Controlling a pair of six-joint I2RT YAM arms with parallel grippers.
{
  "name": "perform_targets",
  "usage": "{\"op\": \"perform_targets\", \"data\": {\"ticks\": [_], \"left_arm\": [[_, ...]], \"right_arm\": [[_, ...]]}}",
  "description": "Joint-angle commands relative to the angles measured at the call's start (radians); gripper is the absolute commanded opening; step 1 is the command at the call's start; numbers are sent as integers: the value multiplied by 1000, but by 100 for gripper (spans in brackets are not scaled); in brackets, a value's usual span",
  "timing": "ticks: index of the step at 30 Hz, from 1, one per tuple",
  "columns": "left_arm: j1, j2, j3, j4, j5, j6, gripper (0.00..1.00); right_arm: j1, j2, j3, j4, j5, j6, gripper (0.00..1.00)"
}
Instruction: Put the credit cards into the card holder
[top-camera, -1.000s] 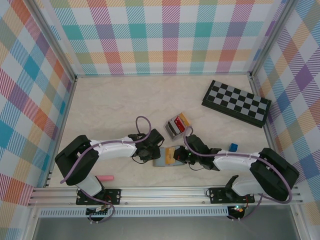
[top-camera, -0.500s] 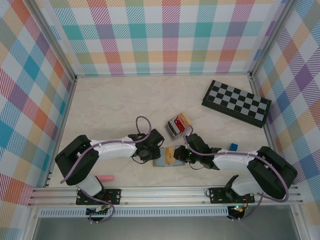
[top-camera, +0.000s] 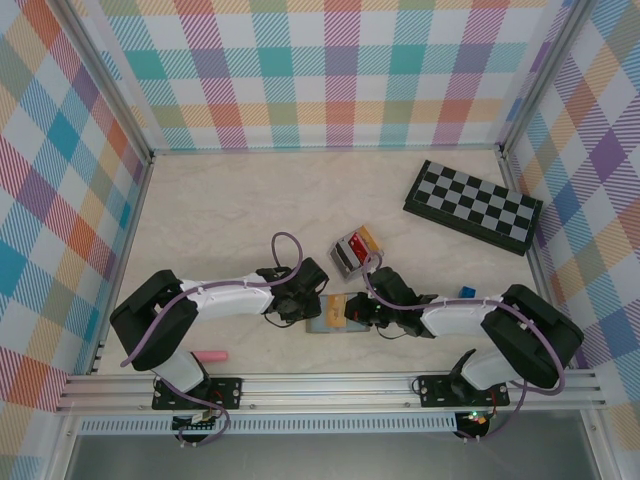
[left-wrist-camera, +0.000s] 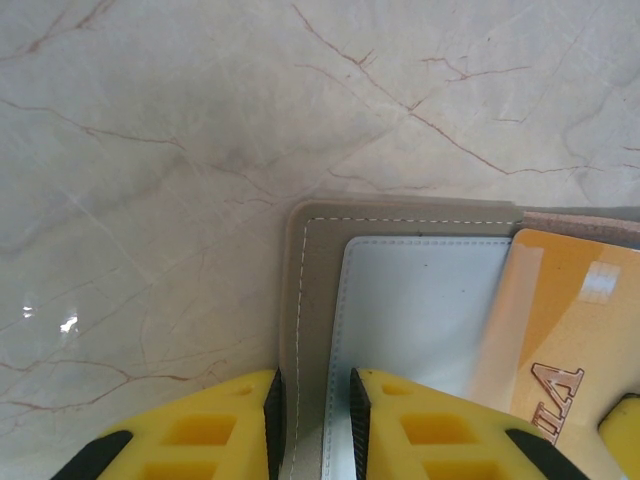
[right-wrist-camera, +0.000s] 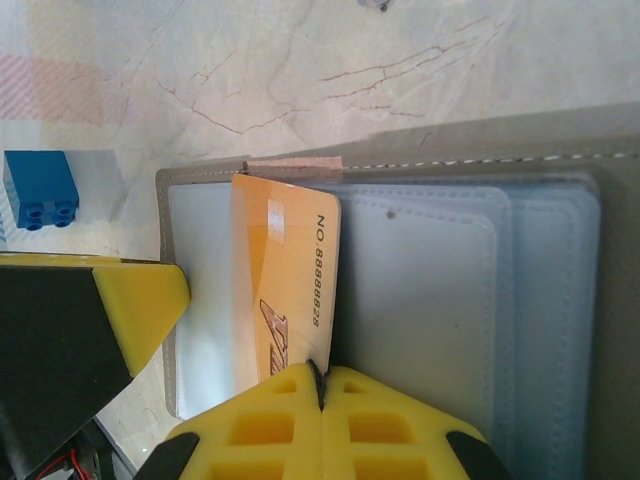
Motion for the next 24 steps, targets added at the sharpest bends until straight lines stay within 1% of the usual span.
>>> {"op": "perform_targets", "data": {"ticks": [1, 5, 8, 10, 14, 18, 21, 24], "left_arm": [[3, 42, -16, -13, 13, 1, 25], [3, 45, -14, -13, 14, -2, 25], [2, 47, -12, -13, 15, -1, 25], [3, 45, -10, -17, 15, 1, 25], [3, 43, -14, -9, 17, -3, 26], [1, 45, -14, 1, 26, -4, 26], [1, 35, -20, 12, 30, -5, 27], [2, 21, -24, 16, 31, -6, 28]], "right_arm": [[7, -6, -4, -77, -42, -39, 0], [7, -29, -11, -107, -34, -48, 0], [7, -25, -7, -109, -56, -58, 0], [6, -28, 7, -153, -49, -78, 0], [4, -6, 14, -124, -58, -65, 0], [7, 37, 30, -53, -63, -25, 0], [21, 78, 73, -45, -78, -26, 0], [40, 114, 106, -44, -66, -7, 0]]}}
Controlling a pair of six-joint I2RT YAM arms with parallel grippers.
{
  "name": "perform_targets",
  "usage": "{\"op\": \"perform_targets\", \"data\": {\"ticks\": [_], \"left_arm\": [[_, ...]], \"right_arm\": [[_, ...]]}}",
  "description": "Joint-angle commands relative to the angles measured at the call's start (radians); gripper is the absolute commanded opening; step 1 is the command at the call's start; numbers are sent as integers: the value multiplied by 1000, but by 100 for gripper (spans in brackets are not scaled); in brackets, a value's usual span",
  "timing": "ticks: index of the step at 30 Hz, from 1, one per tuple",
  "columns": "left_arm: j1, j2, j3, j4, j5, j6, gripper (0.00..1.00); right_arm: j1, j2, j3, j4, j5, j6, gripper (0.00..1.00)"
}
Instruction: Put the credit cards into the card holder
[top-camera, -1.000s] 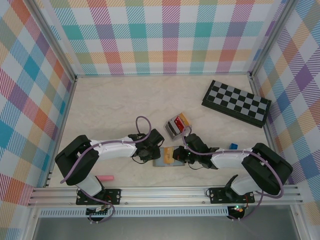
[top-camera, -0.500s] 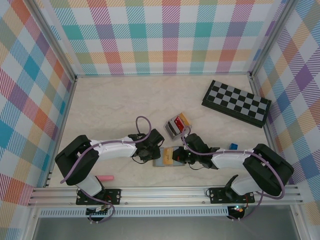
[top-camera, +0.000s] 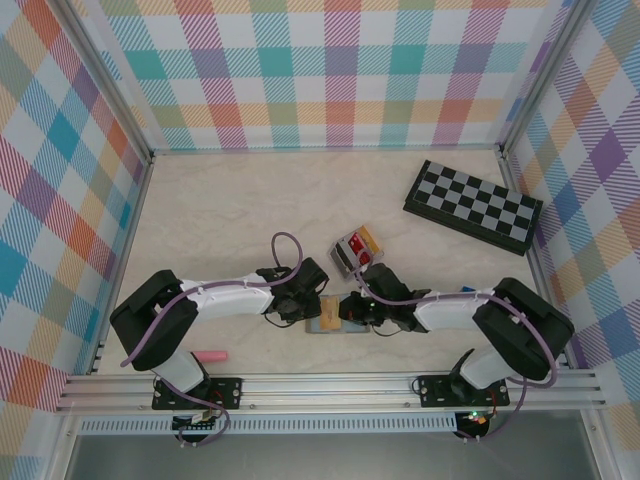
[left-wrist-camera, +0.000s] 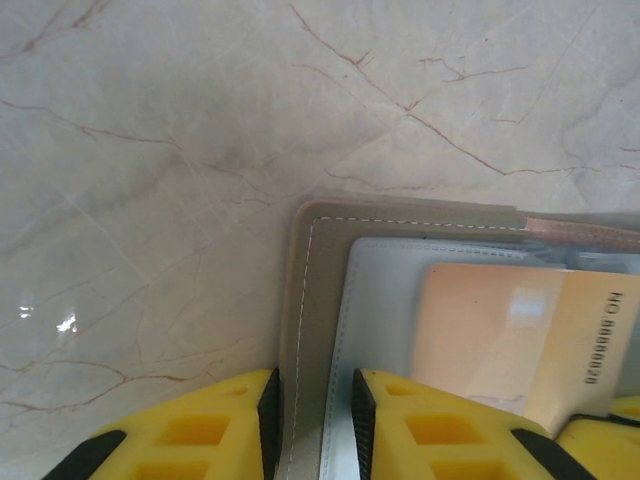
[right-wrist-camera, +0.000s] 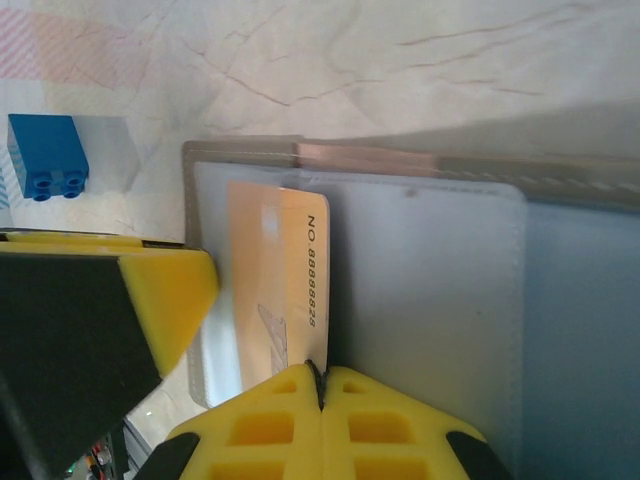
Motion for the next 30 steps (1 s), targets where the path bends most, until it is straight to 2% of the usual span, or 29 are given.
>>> {"op": "perform_targets", "data": {"ticks": [1, 12, 15, 18, 21, 25, 30], "left_arm": [[1, 15, -24, 13, 29, -3, 28], [2, -36, -52, 53, 31, -19, 34], [2, -54, -63, 60, 24, -31, 37], [2, -89, -89, 73, 10, -44, 40], [2, -112, -112, 129, 15, -60, 42], [2, -98, -115, 153, 37, -68, 39], [2, -79, -109, 144, 43, -65, 36]], "right_arm": [[25, 47, 32, -17, -3, 25, 1], [59, 113, 108, -72, -7, 75, 6], [60, 106, 129, -176, 56, 133, 6], [60, 85, 116, -185, 80, 155, 7], [60, 95, 125, -161, 37, 149, 9], [62, 119, 119, -53, -33, 168, 10], [62, 124, 164, -101, -49, 139, 12]]}}
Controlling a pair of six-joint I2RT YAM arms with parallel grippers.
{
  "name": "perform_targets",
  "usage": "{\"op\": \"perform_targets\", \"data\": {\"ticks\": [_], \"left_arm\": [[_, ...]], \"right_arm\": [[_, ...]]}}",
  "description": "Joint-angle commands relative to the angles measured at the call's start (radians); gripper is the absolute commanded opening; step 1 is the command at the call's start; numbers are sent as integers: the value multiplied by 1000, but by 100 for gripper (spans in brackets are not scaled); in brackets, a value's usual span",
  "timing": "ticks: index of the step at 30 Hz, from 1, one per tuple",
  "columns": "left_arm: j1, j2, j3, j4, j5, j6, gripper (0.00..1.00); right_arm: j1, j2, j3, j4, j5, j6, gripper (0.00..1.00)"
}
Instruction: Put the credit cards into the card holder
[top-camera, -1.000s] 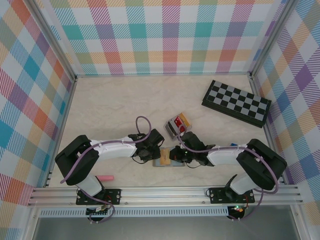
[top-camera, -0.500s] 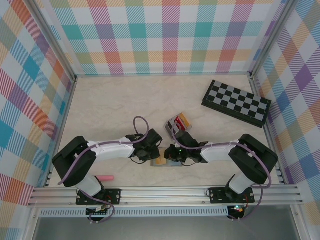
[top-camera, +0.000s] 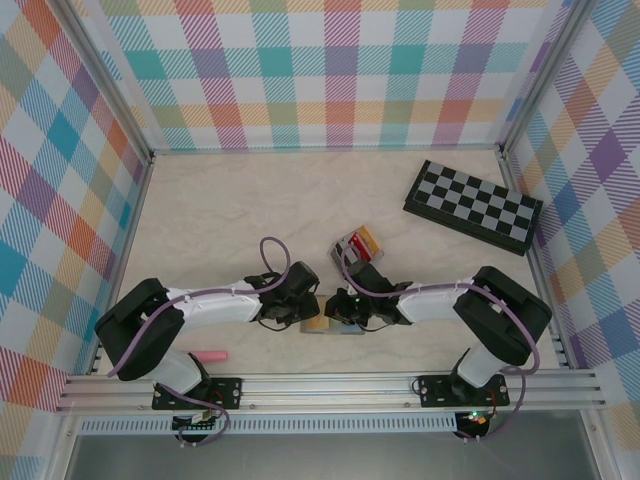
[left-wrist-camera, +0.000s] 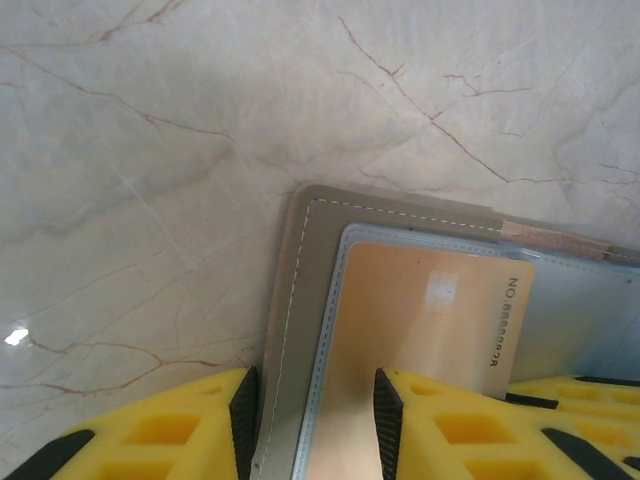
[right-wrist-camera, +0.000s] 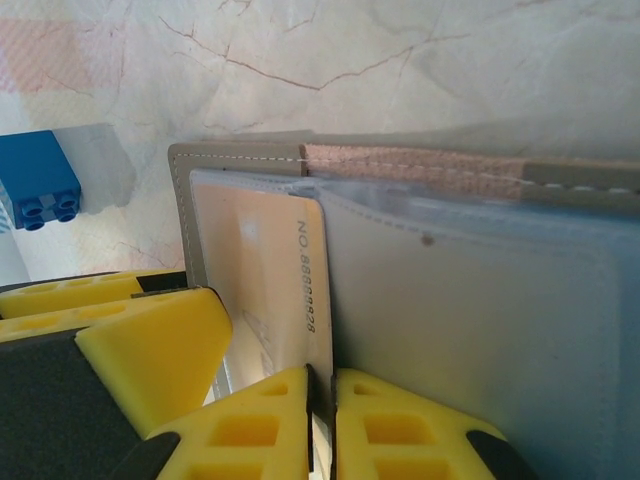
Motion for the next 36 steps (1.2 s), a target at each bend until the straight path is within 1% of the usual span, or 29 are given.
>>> {"op": "perform_targets", "data": {"ticks": [1, 4, 5, 8, 11, 12, 16, 19, 22, 24, 28, 31, 33, 36], "left_arm": [[-5, 16, 5, 23, 29, -10, 35], [-5, 30, 16, -28, 6, -6, 34], [-5, 35, 16, -53, 1, -6, 33], [-5, 49, 12, -61, -6, -4, 32], [-5, 61, 11, -55, -3, -3, 32], [-5, 64, 11, -55, -2, -2, 32], [-5, 66, 13, -44, 4, 3, 32], [-5, 62, 21, -51, 4, 13, 32], [-6, 58, 26, -62, -2, 20, 32], [-5, 60, 26, -64, -5, 18, 33], [-5, 62, 24, -62, -3, 18, 32], [-5, 61, 25, -61, -4, 17, 32], [-5, 63, 27, -62, -3, 17, 32], [-5, 65, 27, -59, 0, 17, 33]], "right_arm": [[11, 5, 48, -76, -24, -23, 13], [10, -60, 64, -216, 55, -62, 20], [10, -87, 67, -263, 83, -74, 23], [10, -165, 69, -378, 157, -108, 31], [10, -213, 71, -460, 205, -143, 35], [9, -215, 73, -480, 216, -147, 35], [9, -176, 84, -523, 225, -166, 29], [9, -136, 118, -618, 286, -164, 26], [9, -96, 180, -747, 360, -171, 19], [9, -84, 218, -796, 381, -196, 14], [12, -144, 230, -753, 363, -214, 13], [15, -176, 227, -669, 313, -231, 14], [19, -164, 232, -612, 262, -246, 13], [22, -105, 246, -539, 179, -249, 10]]}}
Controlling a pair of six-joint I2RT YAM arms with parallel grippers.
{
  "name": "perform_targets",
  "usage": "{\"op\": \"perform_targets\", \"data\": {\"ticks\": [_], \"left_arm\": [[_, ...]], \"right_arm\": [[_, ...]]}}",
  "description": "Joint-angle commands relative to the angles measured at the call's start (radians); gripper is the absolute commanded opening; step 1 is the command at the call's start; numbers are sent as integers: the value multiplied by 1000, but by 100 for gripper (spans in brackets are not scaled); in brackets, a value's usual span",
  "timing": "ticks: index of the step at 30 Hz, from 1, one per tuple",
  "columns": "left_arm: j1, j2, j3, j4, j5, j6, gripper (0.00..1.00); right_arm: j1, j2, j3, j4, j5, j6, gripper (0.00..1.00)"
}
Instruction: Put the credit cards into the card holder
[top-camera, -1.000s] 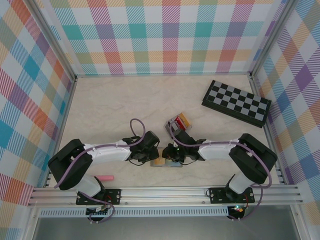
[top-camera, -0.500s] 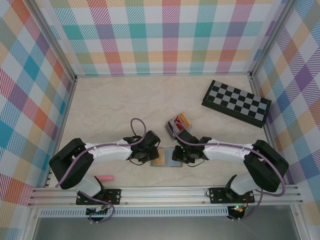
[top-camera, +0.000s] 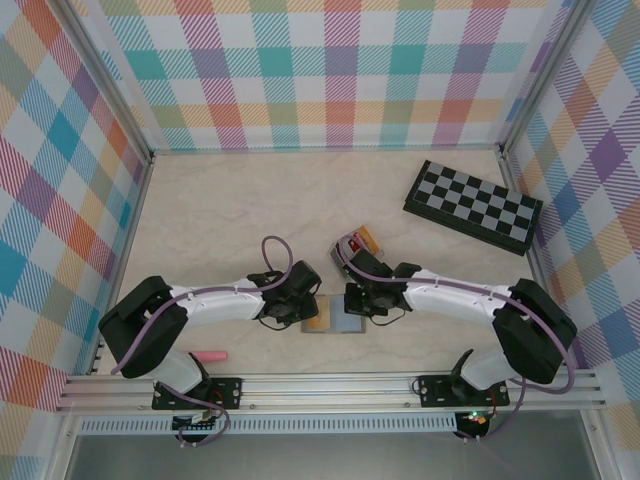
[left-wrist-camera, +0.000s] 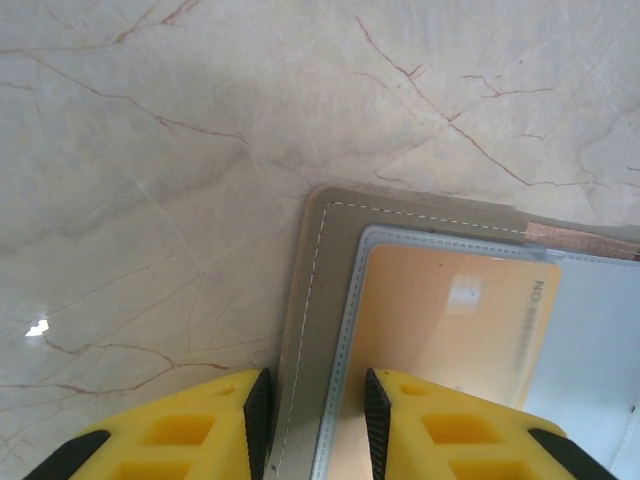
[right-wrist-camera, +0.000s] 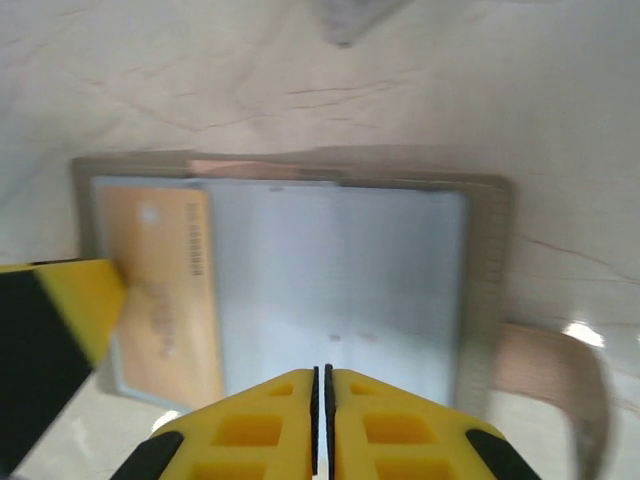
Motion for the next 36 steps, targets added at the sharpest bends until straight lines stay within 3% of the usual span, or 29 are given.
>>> {"op": "perform_targets", "data": {"ticks": [1, 9, 16, 20, 26, 31, 36], "left_arm": [[-5, 42, 0, -18, 15, 11, 32], [-5, 55, -9, -13, 7, 11, 32], [-4, 74, -35, 5, 7, -13, 31], [-4, 71, -24, 4, 14, -5, 31], [-4, 32, 6, -16, 20, 15, 35], [-3, -23, 54, -65, 1, 35, 40], [3, -51, 78, -101, -27, 39, 44]], "right_arm": [[12, 66, 39, 87, -97, -18, 10], [16, 180, 59, -58, 4, -2, 8], [7, 107, 34, -152, 89, -32, 10], [6, 82, 56, -156, 69, -53, 15], [0, 0, 154, -233, 151, -106, 25], [-105, -62, 235, -270, 180, -212, 33], [-168, 15, 348, -291, 163, -392, 40]]}}
